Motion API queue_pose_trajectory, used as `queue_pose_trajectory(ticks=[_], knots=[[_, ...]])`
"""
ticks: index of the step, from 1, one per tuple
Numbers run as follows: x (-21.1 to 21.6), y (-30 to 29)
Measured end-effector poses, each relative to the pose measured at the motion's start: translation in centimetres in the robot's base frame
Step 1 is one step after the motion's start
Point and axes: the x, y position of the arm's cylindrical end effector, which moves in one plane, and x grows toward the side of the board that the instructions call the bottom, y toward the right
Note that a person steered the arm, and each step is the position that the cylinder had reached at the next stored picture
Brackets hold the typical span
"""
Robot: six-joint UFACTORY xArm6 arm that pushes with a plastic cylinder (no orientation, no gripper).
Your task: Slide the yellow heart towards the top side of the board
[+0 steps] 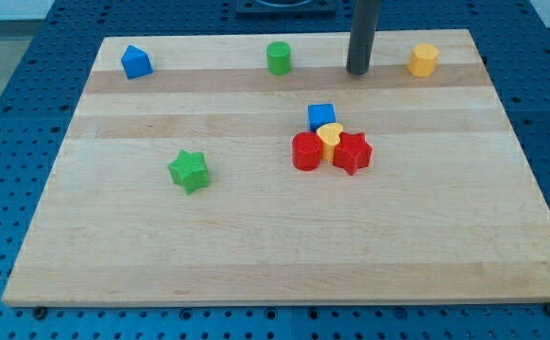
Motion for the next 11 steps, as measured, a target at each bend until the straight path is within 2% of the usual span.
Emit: queue_pose_trajectory(ticks=[2,3,4,5,6,7,8,9,10,11], knots=[[0.2,0.0],[7.4,1.5],[7.4,1.5],[9.7,1.5],[13.2,1.5],[14.8,0.7],[18.9,-1.1],[19.1,-1.5],[21.0,-5.4],[21.1,-5.6]])
